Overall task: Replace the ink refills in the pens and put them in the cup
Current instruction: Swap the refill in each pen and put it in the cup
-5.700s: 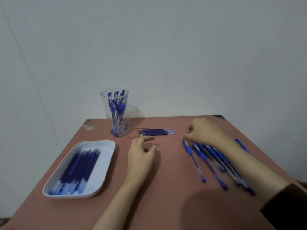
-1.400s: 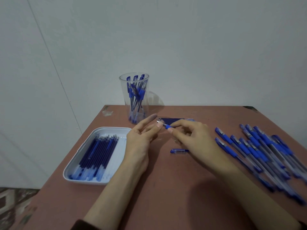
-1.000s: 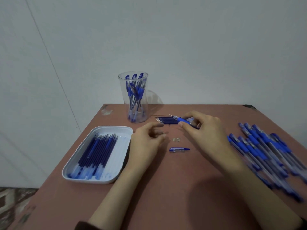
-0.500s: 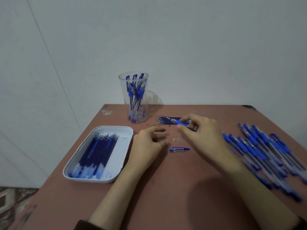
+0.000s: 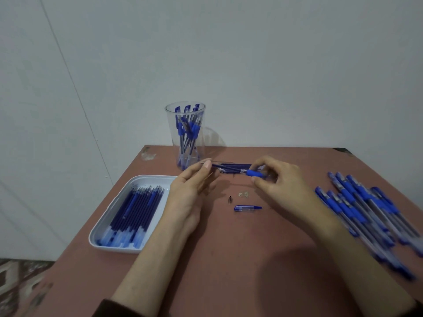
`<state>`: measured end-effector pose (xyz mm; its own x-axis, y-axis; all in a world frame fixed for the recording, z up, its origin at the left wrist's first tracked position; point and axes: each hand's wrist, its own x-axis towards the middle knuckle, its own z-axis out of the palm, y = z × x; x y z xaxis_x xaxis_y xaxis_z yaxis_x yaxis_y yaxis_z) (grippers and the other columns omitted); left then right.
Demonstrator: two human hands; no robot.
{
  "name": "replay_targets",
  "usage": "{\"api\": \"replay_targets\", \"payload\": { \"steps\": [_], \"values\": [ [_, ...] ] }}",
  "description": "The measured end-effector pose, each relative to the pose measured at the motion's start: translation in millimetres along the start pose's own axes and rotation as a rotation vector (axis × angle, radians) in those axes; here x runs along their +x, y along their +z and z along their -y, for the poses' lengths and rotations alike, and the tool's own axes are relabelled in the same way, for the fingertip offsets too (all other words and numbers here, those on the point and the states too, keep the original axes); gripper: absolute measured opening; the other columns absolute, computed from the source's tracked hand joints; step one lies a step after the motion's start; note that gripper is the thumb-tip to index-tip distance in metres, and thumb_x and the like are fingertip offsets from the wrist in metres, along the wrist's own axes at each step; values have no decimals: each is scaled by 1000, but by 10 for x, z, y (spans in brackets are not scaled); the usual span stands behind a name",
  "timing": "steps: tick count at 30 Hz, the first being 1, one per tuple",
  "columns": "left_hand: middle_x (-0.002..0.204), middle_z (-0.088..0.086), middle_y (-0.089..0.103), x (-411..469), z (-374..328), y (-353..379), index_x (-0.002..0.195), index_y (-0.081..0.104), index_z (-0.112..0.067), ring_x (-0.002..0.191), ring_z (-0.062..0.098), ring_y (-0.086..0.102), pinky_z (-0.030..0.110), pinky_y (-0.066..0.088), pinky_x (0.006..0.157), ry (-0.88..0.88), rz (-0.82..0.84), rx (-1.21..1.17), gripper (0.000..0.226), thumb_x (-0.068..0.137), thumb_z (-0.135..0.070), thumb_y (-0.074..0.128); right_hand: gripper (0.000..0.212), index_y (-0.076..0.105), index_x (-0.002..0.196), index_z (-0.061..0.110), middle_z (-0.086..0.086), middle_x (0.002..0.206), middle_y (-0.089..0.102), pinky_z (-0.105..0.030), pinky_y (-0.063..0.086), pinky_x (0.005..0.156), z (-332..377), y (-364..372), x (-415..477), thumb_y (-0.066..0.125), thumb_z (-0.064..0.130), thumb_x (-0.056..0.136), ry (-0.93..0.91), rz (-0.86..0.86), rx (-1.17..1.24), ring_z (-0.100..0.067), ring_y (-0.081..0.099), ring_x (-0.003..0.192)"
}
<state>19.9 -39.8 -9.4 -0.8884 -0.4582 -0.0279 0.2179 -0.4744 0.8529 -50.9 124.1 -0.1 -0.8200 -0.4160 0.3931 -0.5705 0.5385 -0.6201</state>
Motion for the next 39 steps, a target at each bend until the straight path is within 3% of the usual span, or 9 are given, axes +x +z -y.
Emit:
{"api": "replay_targets", "payload": {
  "steps": [5,7,10,13,20,24,29,34,39],
  "values": [
    [87,6,69,10,-23,-5,89,62,-8,73,13,71,17,55,61,61,-90,-203,5,90,-6,58,16,61,90,19,1,88,55,-35,36,72,-159,-225,56,52,10,79,81,-33,-523,-26,52,87],
    [87,8,68,7,-19,0,88,62,-7,73,13,72,17,54,61,119,-98,-185,6,91,-5,57,12,60,85,19,-1,91,56,-37,41,73,-159,-276,74,52,10,81,134,-118,-478,-29,56,86],
    [84,8,69,-12,14,26,94,63,-4,76,13,71,18,55,67,200,-64,-25,6,90,-5,58,11,67,90,24,7,88,60,-33,42,77,-18,-237,97,59,19,85,-25,-204,-221,-15,57,82],
    [83,9,70,-21,47,34,96,65,-3,77,14,71,18,56,68,204,-41,31,8,89,-4,60,16,71,101,32,17,93,65,-24,46,80,192,-98,102,64,27,87,-160,-3,-62,-1,57,86],
    [90,12,70,-1,63,24,101,65,-2,83,18,71,22,57,78,150,-28,-13,14,88,-3,60,7,75,88,24,7,85,70,-36,51,80,184,9,360,69,25,86,-102,226,55,-14,63,85],
    [122,5,61,-8,67,43,124,56,-19,104,13,65,22,55,76,257,-94,153,35,89,-17,63,12,70,80,15,-1,80,66,-38,48,71,-24,87,545,66,25,85,-60,187,-223,-23,60,79],
    [108,-8,61,-66,32,97,118,57,-18,82,-9,64,11,50,62,340,-63,214,24,94,-17,55,12,71,90,28,5,87,63,-32,40,65,-184,205,587,61,26,84,-93,277,-520,-23,58,82],
    [109,-9,60,-76,19,94,117,58,-22,84,-9,63,13,51,64,355,-78,236,24,93,-17,57,17,70,99,32,9,94,62,-29,32,66,-148,232,613,60,26,87,-141,279,-555,-20,56,85],
    [122,-7,58,-99,28,62,124,56,-22,94,-10,59,22,53,81,459,-75,401,35,90,-14,61,9,62,88,28,8,86,55,-31,28,63,-143,264,601,57,20,86,-152,197,-587,-24,55,83]
  ]
}}
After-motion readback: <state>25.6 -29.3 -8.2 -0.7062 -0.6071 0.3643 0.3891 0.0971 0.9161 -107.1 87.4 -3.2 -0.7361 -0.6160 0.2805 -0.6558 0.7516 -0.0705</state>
